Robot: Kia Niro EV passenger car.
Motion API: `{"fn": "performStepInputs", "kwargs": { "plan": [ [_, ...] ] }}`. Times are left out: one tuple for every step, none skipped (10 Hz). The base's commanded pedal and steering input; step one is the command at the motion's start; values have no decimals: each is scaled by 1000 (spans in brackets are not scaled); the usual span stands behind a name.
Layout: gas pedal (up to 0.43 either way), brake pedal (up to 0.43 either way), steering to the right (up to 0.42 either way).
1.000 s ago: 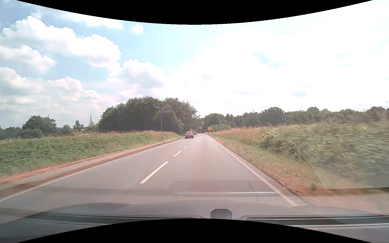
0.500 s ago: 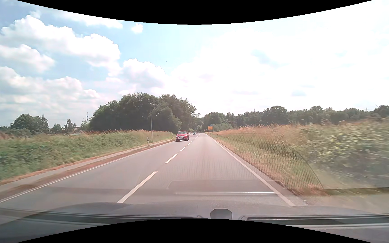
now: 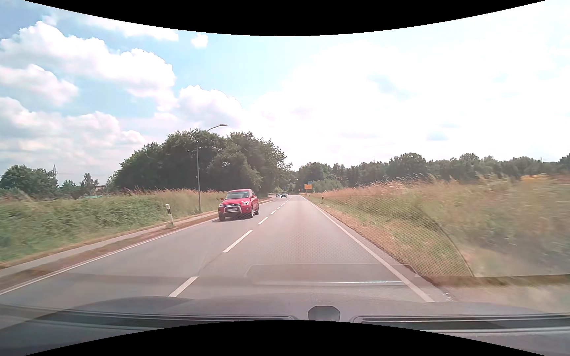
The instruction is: Follow the waypoints while adhering to traffic rules and regulations
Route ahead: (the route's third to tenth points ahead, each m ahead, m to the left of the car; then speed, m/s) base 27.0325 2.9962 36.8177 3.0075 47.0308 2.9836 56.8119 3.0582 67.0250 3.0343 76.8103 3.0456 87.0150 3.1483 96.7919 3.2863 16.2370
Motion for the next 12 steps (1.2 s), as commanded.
{"fn": "performStepInputs", "kwargs": {
  "plan": [
    [130,0,-3],
    [130,0,-3],
    [130,0,-3],
    [130,0,-4],
    [130,0,-4],
    [130,0,-5],
    [130,0,-5],
    [130,0,-5],
    [130,0,-5],
    [130,0,-5],
    [130,0,-5],
    [130,0,-4]
  ]
}}
